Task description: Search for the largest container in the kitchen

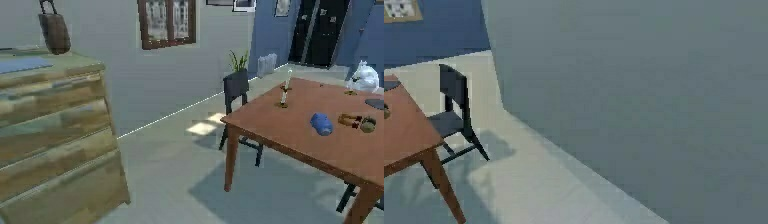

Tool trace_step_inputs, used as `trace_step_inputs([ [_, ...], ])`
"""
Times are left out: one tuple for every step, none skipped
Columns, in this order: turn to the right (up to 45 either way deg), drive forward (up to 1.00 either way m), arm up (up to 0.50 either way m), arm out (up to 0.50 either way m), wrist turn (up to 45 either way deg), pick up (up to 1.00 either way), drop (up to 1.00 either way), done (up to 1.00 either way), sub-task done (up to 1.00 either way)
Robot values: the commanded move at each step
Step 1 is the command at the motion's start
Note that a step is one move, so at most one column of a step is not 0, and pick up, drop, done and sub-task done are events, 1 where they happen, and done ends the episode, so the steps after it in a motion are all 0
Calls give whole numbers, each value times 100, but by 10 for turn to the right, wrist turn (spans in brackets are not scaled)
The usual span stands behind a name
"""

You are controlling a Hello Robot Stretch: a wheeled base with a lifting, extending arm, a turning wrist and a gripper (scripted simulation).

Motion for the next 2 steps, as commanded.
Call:
trace_step_inputs([
  [450,0,0,0,0,0,0,0,0],
  [210,0,0,0,0,0,0,0,0],
])
